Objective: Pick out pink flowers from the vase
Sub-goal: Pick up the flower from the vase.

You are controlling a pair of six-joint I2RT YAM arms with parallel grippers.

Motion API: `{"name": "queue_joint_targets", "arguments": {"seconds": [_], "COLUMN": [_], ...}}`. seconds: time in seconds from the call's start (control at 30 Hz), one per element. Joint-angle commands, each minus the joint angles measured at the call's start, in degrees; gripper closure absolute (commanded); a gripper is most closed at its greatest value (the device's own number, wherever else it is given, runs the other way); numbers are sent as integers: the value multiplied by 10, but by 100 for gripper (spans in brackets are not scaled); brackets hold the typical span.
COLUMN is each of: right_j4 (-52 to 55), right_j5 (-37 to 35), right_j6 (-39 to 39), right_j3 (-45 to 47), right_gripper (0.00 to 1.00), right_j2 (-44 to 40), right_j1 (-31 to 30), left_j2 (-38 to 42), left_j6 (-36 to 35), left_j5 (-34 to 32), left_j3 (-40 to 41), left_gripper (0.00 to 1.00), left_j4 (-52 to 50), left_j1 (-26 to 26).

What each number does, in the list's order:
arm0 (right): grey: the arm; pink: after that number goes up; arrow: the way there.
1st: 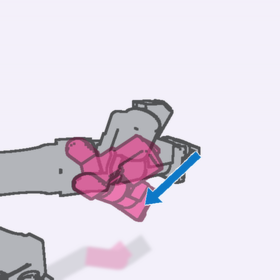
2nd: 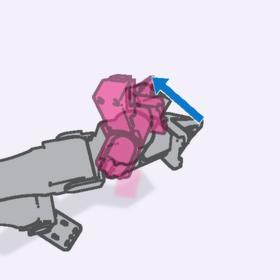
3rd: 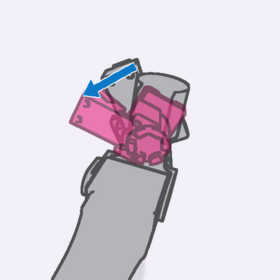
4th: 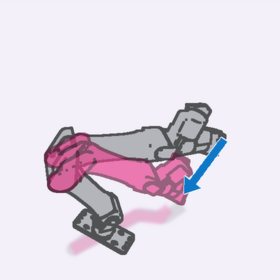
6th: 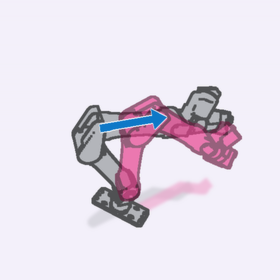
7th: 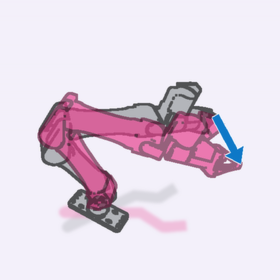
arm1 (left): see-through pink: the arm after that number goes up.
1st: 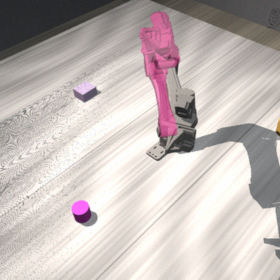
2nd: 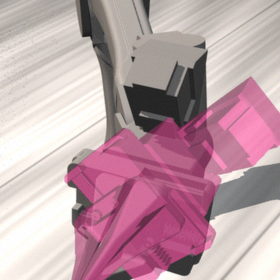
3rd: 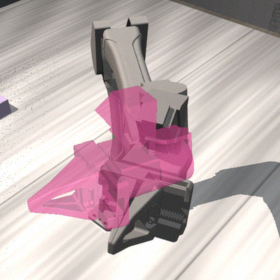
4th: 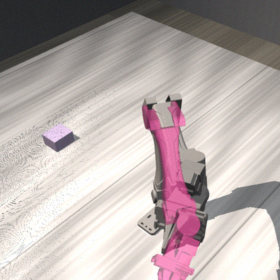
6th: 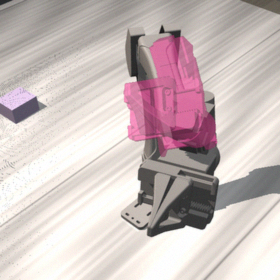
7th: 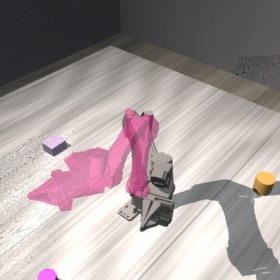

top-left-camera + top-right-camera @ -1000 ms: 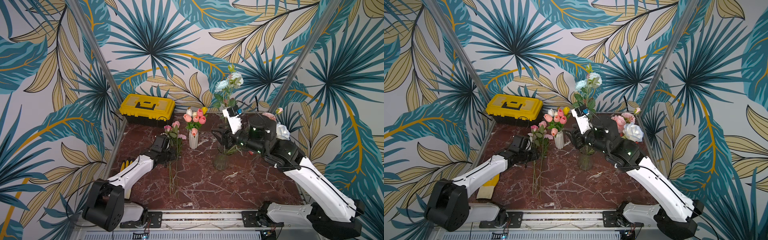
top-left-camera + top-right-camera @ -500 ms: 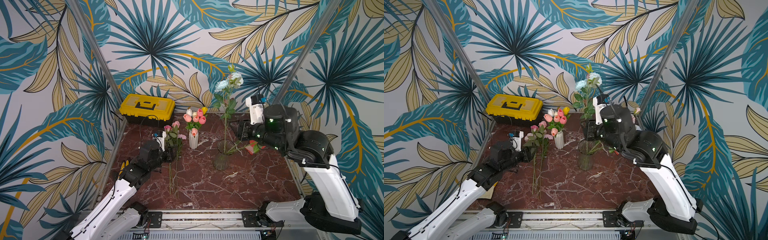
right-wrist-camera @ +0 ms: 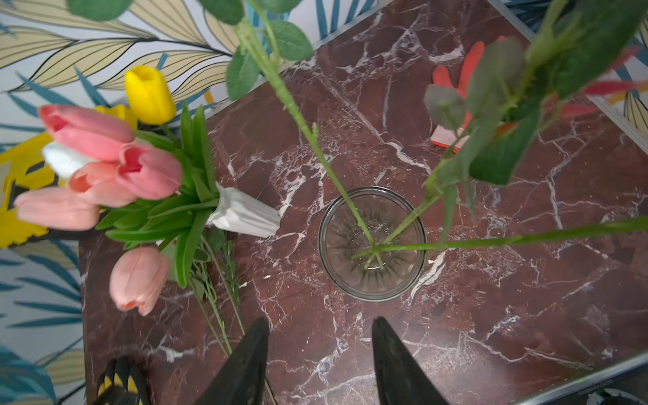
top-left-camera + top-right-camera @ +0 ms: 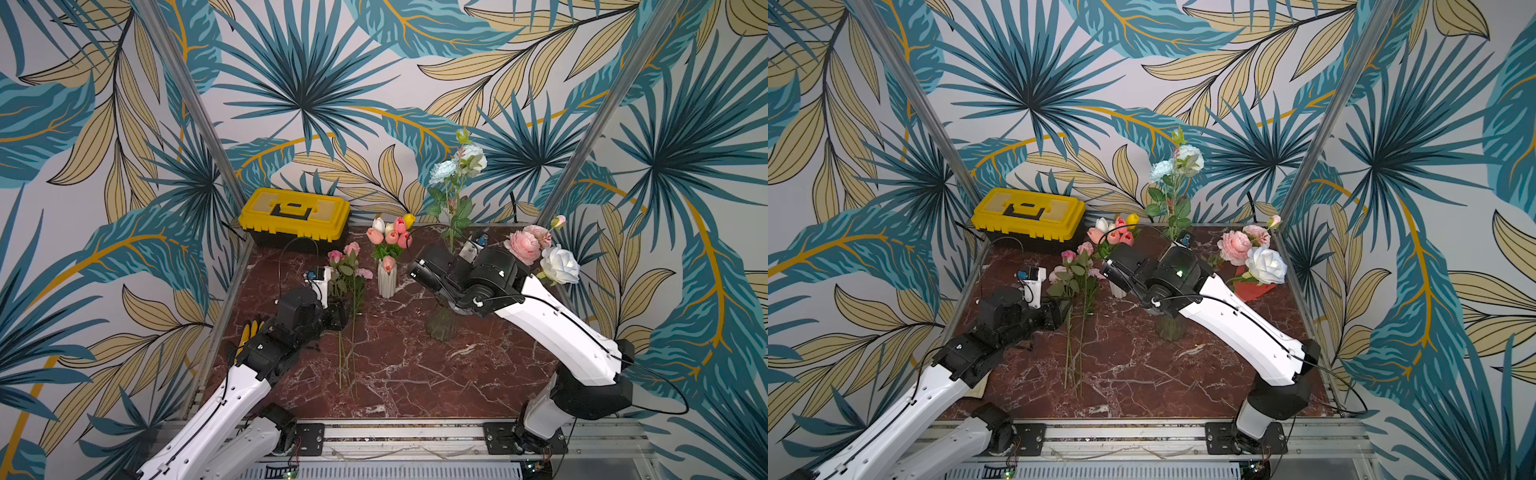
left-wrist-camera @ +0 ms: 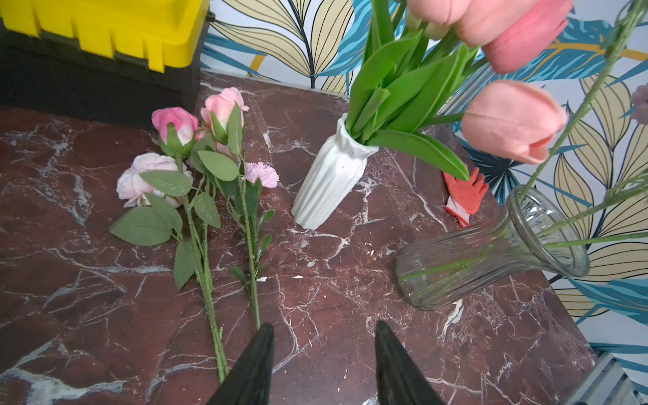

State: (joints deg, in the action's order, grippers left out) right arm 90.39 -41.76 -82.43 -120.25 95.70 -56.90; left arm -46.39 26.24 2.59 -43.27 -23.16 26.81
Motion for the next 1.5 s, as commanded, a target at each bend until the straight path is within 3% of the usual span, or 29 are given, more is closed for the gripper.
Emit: {"name": "queue_joint_targets", "arguments": {"seconds": [0.0, 0.53, 0.9, 1.47], "right_j4": [107, 48, -42, -105], "right_j5": [-38, -27, -26, -64], "right_j6": [-73, -67, -19, 54], "right_j3": [20, 130, 208, 223], "right_gripper": [50, 50, 51, 62], "right_j2": [6, 0, -24, -9], "right_j1": [19, 88, 128, 138], "left_j2": [15, 29, 30, 26], "left_j6": [-8, -14, -14, -15], "left_j5": [1, -13, -17, -20], "left_j3": [13, 13, 13, 13], "left_gripper": [52, 52, 52, 52], "left_j4": [7, 6, 6, 6], "left_j1": [3, 18, 18, 18]}}
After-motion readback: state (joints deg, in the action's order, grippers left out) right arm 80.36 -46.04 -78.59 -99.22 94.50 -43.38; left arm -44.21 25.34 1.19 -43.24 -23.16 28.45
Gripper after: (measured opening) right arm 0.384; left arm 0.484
